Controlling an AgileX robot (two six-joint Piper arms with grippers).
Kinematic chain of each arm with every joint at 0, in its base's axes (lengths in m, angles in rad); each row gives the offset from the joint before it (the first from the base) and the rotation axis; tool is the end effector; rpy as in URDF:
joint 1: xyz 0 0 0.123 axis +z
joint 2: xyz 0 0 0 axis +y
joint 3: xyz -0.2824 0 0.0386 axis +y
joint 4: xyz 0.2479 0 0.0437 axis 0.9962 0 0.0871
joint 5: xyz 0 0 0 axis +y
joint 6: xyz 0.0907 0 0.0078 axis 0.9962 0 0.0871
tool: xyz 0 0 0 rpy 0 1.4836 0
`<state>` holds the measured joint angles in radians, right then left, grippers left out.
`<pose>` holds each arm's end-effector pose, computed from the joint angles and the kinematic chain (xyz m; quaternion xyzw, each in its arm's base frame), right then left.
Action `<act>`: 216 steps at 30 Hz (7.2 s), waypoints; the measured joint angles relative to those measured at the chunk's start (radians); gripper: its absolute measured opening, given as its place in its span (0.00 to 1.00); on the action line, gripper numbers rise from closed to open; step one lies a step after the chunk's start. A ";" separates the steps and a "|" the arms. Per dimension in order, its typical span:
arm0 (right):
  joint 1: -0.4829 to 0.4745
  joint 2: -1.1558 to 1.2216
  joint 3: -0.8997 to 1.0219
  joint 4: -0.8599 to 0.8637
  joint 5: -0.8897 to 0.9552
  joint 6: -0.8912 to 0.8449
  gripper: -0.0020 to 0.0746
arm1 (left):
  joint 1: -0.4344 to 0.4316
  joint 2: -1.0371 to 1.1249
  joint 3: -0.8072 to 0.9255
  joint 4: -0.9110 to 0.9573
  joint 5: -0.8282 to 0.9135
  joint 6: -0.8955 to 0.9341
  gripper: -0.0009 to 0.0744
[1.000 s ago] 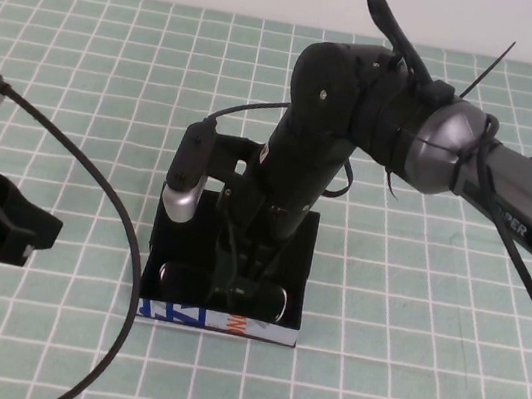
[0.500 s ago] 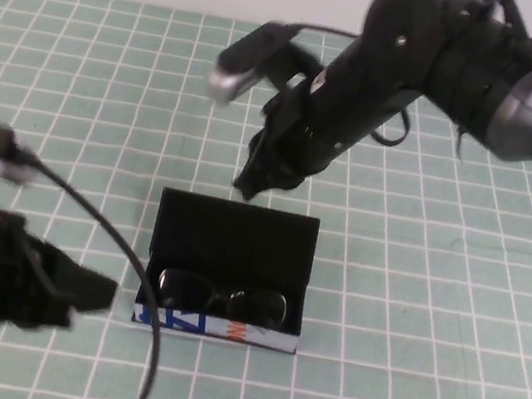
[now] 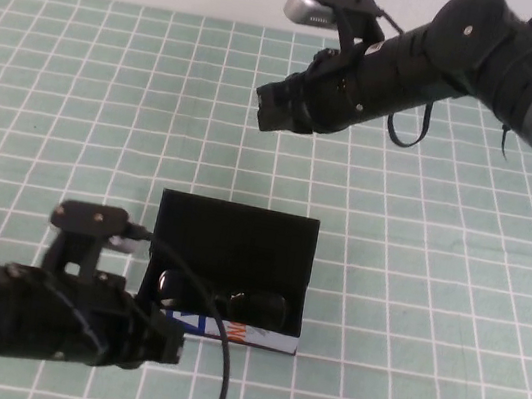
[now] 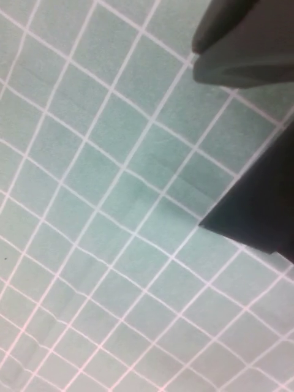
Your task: Return glasses to glasses case
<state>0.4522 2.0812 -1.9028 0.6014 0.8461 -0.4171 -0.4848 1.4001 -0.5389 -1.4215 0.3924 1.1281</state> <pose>0.4133 0.2437 0.2880 -0.2756 0.8727 0.2771 0.2927 0.1973 -0.1430 0.1858 0.1619 0.9039 -0.2986 0.2599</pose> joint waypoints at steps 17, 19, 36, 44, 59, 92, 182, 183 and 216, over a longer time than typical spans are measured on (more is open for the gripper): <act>-0.005 0.137 0.000 0.009 0.109 -0.117 0.01 | -0.008 0.220 -0.004 -0.291 0.045 0.296 0.01; -0.005 0.137 0.000 0.002 0.146 -0.118 0.01 | -0.008 0.220 -0.004 -0.291 0.045 0.298 0.01; -0.006 0.137 -0.002 0.110 0.362 -0.166 0.01 | -0.008 0.220 -0.004 -0.297 -0.025 0.334 0.01; 0.017 0.139 -0.002 0.182 0.362 -0.179 0.01 | -0.008 0.220 -0.017 -0.297 -0.035 0.342 0.01; 0.107 0.146 0.086 0.073 0.362 -0.120 0.01 | -0.008 0.220 -0.045 -0.297 -0.072 0.363 0.01; 0.111 -0.627 0.005 -0.332 0.202 0.082 0.01 | -0.013 -0.539 -0.387 0.779 0.664 -0.114 0.01; 0.111 -1.917 1.610 -0.658 -0.404 0.320 0.01 | 0.261 -1.397 0.436 1.361 -0.266 -0.741 0.01; 0.111 -1.917 1.610 -0.658 -0.404 0.320 0.01 | 0.273 -1.405 0.463 1.361 -0.267 -0.741 0.01; 0.111 -1.917 1.610 -0.622 -0.402 0.320 0.01 | 0.293 -1.409 0.564 1.361 -0.039 -1.010 0.01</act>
<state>0.5631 0.1643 -0.2925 -0.0209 0.4439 -0.0973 -0.1919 -0.0093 0.0247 -0.0607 0.3538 0.1177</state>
